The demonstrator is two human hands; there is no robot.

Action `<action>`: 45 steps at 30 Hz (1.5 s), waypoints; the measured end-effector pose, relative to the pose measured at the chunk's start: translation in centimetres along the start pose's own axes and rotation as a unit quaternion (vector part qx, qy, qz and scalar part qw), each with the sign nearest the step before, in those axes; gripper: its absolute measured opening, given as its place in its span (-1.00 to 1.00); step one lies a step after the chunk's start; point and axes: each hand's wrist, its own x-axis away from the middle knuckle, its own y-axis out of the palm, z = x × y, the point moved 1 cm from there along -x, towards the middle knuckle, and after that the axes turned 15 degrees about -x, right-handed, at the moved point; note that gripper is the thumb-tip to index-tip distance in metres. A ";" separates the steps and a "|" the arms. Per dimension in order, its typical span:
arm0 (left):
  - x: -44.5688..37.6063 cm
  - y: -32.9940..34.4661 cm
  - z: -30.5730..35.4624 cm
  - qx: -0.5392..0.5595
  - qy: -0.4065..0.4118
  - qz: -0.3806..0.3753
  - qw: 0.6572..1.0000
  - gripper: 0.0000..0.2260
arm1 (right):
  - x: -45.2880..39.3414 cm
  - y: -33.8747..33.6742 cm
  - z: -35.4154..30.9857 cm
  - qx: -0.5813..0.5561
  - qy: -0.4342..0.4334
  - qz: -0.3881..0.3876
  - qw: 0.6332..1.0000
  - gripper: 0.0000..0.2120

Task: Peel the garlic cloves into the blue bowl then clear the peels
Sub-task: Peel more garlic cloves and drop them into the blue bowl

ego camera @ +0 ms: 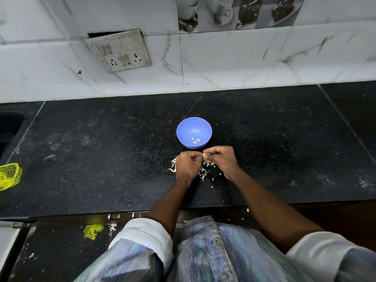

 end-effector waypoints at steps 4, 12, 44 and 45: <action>0.0 0.3 -0.1 -0.006 0.000 0.003 1.000 -0.87 | 0.0 -0.2 0.1 -0.005 0.008 0.005 1.000 -0.86; -0.1 0.5 -0.1 0.000 -0.016 -0.015 1.000 -0.88 | 0.2 -0.2 0.2 -0.014 0.020 0.003 1.000 -0.85; 0.7 -0.3 0.9 -0.039 -0.038 -0.024 0.998 -0.94 | -0.2 0.4 0.2 -0.029 0.026 -0.010 0.999 -0.86; 0.7 -0.4 0.9 -0.044 -0.031 -0.023 0.998 -0.94 | -0.2 0.4 0.2 -0.030 0.024 -0.009 0.999 -0.86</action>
